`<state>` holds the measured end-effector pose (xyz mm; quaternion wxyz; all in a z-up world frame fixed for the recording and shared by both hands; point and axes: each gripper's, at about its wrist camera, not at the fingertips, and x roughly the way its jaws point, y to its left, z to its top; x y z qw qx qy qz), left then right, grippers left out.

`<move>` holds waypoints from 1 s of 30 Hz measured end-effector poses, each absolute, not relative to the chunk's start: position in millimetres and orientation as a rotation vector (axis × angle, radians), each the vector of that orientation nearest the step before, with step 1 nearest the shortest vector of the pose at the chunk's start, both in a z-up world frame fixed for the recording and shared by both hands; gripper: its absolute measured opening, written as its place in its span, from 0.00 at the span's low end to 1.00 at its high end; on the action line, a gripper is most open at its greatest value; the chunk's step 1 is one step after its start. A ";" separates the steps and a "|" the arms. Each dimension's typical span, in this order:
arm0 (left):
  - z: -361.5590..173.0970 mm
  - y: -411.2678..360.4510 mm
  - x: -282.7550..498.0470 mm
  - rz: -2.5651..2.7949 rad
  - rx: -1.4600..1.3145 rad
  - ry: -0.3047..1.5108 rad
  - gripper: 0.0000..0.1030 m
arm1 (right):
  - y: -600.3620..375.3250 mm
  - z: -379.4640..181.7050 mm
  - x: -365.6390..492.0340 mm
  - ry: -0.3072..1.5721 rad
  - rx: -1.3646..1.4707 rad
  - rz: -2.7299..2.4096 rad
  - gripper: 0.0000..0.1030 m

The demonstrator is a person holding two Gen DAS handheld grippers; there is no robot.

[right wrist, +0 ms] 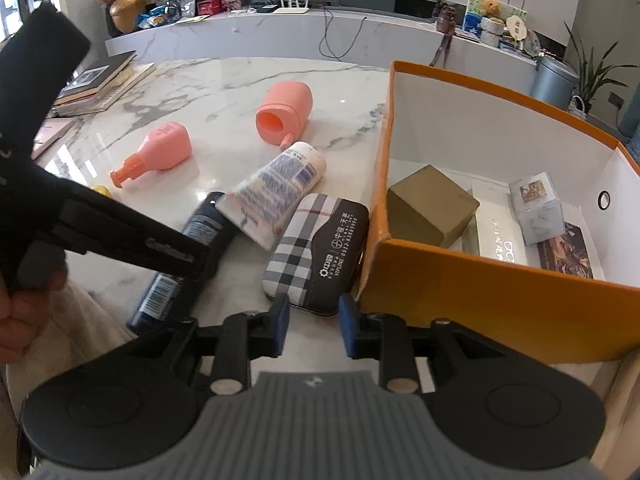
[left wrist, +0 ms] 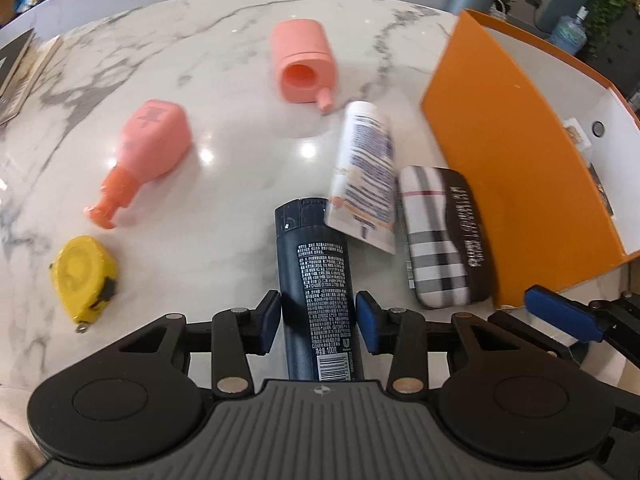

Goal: Organize rigid objects
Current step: 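Reach the left tool toward the dark blue spray can, then grasp the dark blue spray can with the left tool while the right tool grasps the plaid case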

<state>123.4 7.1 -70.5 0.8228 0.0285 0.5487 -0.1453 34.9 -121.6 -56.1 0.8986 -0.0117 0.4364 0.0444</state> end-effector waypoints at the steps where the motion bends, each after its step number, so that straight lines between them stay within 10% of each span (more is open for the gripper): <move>1: -70.3 9.9 123.7 -0.306 0.054 1.169 0.45 | -118.9 -56.1 35.7 0.903 -0.027 0.086 0.31; 24: -68.5 53.1 135.4 -0.313 -0.106 1.112 0.42 | -64.9 -88.3 81.0 1.004 -0.139 -0.100 0.66; 30: -69.8 56.6 135.5 -0.317 -0.131 1.113 0.42 | -60.2 -88.3 85.8 1.007 -0.169 -0.145 0.50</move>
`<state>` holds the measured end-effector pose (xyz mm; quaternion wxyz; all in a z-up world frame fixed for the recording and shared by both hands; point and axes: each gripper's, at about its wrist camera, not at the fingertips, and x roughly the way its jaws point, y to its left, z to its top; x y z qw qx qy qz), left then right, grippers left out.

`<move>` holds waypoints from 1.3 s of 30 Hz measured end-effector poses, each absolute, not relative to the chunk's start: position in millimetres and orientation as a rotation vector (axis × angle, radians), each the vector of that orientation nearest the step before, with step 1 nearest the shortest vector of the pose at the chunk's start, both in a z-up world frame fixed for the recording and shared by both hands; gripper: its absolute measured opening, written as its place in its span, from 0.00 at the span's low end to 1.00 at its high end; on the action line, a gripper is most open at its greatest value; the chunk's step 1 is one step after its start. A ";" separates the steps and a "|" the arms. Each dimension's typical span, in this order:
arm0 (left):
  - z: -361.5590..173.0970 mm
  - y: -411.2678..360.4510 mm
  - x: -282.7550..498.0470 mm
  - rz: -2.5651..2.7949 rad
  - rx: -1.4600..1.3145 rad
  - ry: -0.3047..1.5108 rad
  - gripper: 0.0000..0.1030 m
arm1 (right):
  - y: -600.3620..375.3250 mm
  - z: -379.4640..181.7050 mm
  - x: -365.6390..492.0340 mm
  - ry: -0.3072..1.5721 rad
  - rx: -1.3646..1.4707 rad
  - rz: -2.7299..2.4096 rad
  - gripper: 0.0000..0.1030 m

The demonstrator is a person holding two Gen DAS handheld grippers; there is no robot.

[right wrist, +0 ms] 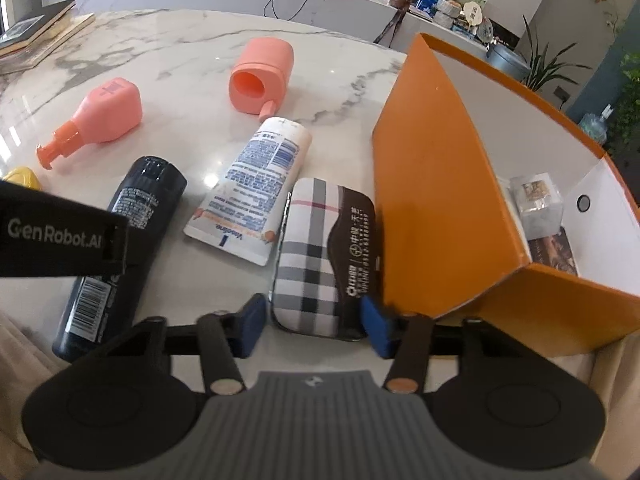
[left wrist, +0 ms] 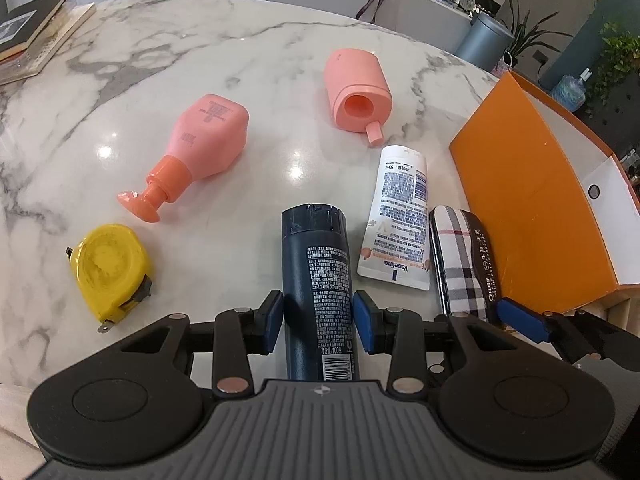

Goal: Organize rigid objects
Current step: 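Grasp the dark blue spray can with the left tool while the right tool grasps the plaid case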

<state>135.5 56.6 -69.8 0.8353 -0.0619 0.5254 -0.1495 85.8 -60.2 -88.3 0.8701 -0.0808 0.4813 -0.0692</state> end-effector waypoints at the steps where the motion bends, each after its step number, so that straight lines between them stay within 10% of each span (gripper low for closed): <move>1: -69.8 56.7 135.5 -0.316 -0.132 1.113 0.42 | -60.0 -88.0 85.9 1.008 -0.170 -0.141 0.50; 8: -69.2 58.9 134.6 -0.300 -0.144 1.112 0.42 | -55.2 -83.7 80.2 0.976 -0.168 -0.082 0.37; 12: -68.9 58.8 134.2 -0.296 -0.140 1.110 0.42 | -48.3 -77.8 73.9 0.972 -0.160 0.009 0.00; 18: -68.8 59.8 133.7 -0.297 -0.144 1.111 0.42 | -45.8 -85.1 65.8 1.034 -0.106 0.102 0.00; 21: -68.8 59.6 133.9 -0.295 -0.144 1.110 0.42 | -54.6 -79.4 68.0 1.009 -0.087 0.052 0.11; 24: -69.0 61.1 134.5 -0.291 -0.156 1.104 0.41 | -57.3 -76.7 68.8 0.983 -0.093 0.005 0.43; 39: -70.0 66.6 136.2 -0.301 -0.208 1.088 0.39 | -84.4 -86.6 82.0 0.987 0.126 -0.220 0.64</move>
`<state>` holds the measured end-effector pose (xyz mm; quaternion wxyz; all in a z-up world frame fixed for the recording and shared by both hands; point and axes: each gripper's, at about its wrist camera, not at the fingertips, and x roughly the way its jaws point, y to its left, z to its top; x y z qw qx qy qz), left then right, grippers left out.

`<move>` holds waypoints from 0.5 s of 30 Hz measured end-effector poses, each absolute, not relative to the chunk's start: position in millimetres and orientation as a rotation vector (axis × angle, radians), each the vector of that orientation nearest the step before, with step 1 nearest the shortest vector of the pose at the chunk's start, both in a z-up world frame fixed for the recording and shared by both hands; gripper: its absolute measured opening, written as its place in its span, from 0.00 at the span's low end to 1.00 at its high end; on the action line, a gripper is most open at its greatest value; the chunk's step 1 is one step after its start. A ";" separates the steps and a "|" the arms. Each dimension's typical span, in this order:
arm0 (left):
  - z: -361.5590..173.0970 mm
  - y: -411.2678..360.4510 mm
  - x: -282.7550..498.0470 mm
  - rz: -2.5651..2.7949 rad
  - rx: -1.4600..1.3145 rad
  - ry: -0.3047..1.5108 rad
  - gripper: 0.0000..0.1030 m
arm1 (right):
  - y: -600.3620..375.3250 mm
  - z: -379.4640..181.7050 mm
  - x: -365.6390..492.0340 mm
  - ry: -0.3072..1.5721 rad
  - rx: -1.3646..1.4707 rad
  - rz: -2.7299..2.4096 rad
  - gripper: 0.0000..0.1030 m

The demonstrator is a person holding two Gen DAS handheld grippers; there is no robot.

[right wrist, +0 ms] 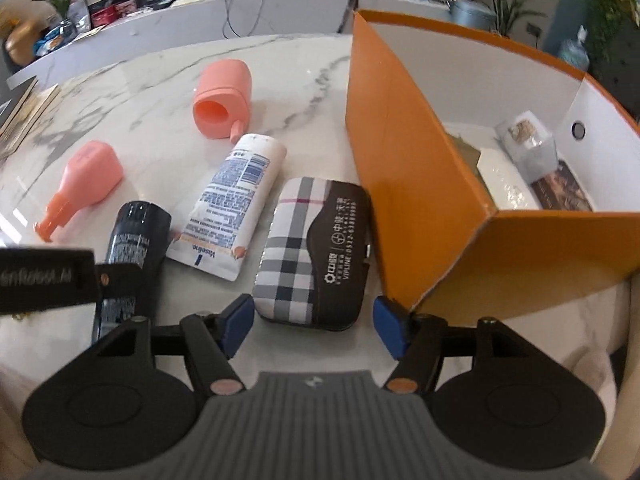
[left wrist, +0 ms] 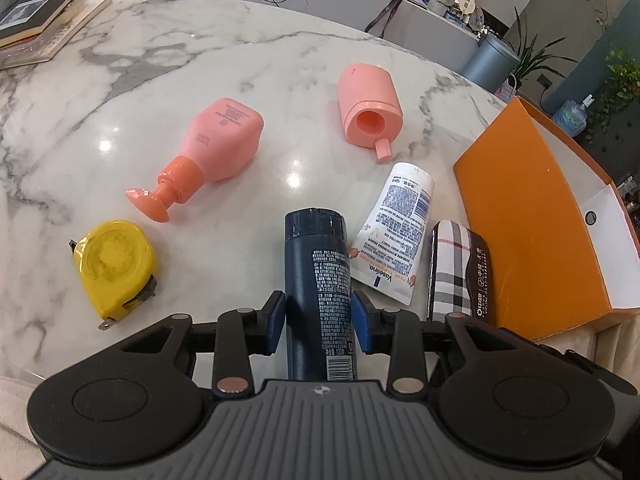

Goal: Organize rigid objects
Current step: 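Grasp the dark blue spray can with the left tool while the right tool grasps the plaid case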

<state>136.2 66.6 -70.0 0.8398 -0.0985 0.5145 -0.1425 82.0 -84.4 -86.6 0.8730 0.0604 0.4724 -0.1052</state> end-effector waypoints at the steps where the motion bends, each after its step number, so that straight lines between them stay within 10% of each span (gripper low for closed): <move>1: -70.2 67.0 135.9 -0.303 -0.210 1.088 0.39 | -84.3 -88.2 85.0 1.003 0.133 -0.222 0.63; 8: -71.4 69.3 136.7 -0.317 -0.229 1.087 0.39 | -88.8 -94.0 103.3 1.049 0.235 -0.248 0.73; 15: -72.0 69.8 136.8 -0.321 -0.234 1.086 0.39 | -88.8 -93.0 108.2 1.078 0.172 -0.182 0.61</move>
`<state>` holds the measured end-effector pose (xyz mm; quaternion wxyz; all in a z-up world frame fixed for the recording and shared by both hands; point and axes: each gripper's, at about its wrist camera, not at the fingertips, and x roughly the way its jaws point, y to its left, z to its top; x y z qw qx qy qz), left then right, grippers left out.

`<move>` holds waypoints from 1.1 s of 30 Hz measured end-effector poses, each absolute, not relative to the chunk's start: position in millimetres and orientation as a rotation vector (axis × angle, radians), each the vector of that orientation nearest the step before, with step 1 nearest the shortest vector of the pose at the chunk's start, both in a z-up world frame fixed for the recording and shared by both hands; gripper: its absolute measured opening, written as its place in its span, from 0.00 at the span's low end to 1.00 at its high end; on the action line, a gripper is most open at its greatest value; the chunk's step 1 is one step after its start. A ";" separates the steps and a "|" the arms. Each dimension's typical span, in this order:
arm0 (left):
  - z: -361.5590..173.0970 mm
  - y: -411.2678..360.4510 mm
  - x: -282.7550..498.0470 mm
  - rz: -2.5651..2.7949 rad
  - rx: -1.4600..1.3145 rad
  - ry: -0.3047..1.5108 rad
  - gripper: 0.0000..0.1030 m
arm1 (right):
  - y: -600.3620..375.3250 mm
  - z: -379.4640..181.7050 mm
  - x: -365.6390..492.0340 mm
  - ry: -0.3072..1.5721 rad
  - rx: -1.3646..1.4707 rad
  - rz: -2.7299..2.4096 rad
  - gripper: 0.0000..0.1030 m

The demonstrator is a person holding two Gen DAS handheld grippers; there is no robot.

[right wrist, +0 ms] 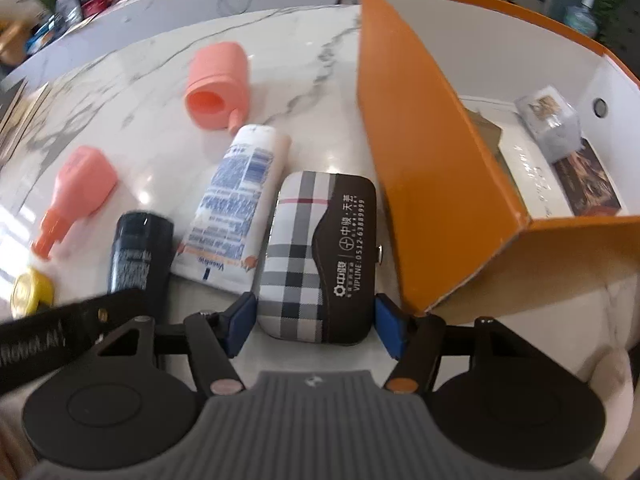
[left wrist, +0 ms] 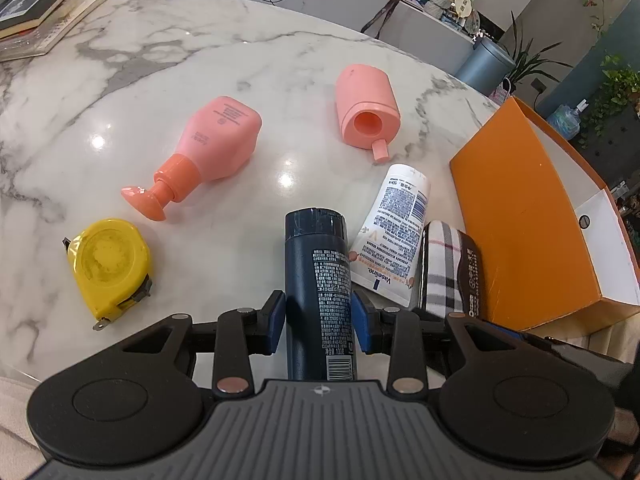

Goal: Organize rigid objects
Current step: 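Grasp the dark blue spray can with the left tool while the right tool grasps the plaid case, then lift the spray can and plaid case off the table with both tools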

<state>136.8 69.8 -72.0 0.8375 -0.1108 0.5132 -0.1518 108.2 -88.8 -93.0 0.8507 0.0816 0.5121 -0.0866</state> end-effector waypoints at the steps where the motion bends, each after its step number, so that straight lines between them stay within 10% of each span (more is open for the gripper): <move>1: -71.9 69.5 136.8 -0.321 -0.234 1.086 0.39 | -87.9 -92.7 106.6 1.087 0.155 -0.161 0.61; 33: -78.0 42.0 135.3 -0.295 -0.021 1.125 0.47 | -67.6 -93.0 96.8 1.099 -0.028 0.076 0.67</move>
